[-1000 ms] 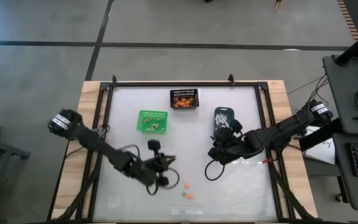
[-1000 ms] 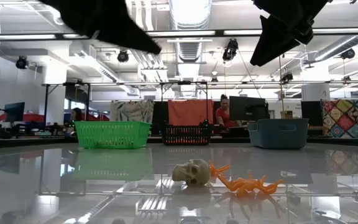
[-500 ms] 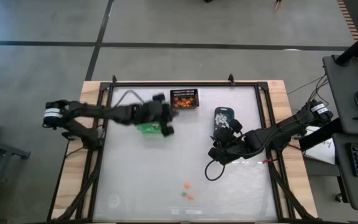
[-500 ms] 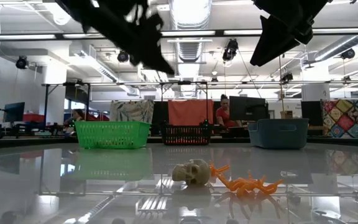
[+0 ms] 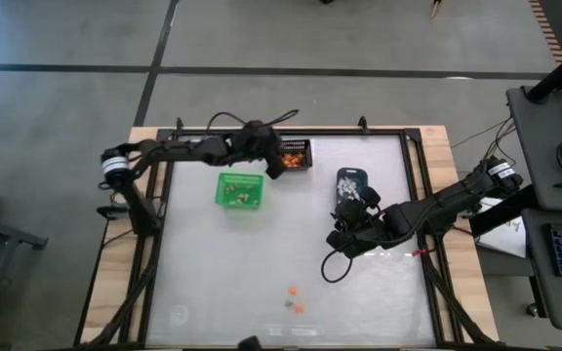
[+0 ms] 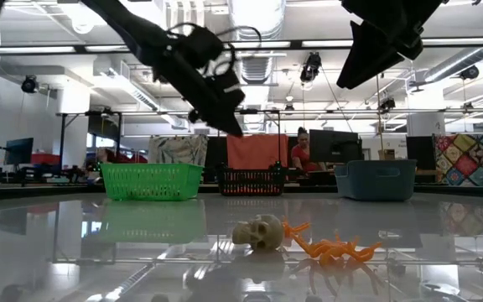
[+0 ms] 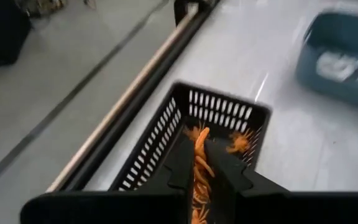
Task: Sort Halloween decoration
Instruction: Put the orange spider toy into the black bin, then put the gray skull toy into the green bin
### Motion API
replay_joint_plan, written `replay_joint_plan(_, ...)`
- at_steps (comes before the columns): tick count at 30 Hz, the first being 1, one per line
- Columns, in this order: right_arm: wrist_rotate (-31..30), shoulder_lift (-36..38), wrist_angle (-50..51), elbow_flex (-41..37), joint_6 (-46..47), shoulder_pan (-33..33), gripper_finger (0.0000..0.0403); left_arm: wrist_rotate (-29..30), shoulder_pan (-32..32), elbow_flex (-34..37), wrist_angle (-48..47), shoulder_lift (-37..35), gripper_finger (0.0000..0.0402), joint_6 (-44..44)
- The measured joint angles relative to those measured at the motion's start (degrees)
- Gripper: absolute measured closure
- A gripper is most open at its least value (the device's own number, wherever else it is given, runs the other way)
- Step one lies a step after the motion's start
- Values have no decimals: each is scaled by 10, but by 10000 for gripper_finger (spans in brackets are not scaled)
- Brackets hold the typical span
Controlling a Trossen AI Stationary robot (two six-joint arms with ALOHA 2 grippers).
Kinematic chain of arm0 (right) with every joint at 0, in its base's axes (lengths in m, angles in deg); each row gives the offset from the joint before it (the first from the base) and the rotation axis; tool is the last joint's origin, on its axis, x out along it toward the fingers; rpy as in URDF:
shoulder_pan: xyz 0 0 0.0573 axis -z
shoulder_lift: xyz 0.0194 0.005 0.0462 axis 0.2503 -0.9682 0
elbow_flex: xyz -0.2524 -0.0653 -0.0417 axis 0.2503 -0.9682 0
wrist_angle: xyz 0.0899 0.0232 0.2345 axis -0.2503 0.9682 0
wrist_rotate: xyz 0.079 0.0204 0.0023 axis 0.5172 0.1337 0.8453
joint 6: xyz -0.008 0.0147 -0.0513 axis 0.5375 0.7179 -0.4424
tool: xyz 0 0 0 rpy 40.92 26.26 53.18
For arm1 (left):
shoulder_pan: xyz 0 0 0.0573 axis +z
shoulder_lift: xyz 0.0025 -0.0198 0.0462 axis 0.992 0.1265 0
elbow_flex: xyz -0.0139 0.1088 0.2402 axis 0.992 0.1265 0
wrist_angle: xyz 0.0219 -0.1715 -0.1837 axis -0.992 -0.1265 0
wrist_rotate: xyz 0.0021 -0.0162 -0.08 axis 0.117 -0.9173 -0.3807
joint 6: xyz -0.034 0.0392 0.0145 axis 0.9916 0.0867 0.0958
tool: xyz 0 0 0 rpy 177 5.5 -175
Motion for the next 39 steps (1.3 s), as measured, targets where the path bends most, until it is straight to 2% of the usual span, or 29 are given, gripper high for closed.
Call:
replay_joint_plan(9, 2, 0, 0, 0, 6, 0, 268, -5, 3, -134, -146, 122, 386, -35)
replay_joint_plan(13, 2, 0, 0, 0, 6, 0, 268, -5, 3, -160, -161, 141, 382, -37)
replay_joint_plan(17, 2, 0, 0, 0, 6, 0, 268, -5, 3, -162, -167, 143, 357, -37)
replay_joint_plan(23, 2, 0, 0, 0, 6, 0, 268, -4, 2, -161, -169, 143, 306, -37)
replay_joint_plan(27, 2, 0, 0, 0, 6, 0, 268, -18, -8, -164, -179, 136, 287, -37)
replay_joint_plan(34, 3, 0, -1, -2, 4, 0, 268, -21, -66, -139, -186, 74, 297, -33)
replay_joint_plan(39, 7, 0, -20, -10, -1, -2, 268, -18, -125, -104, -176, 0, 311, -25)
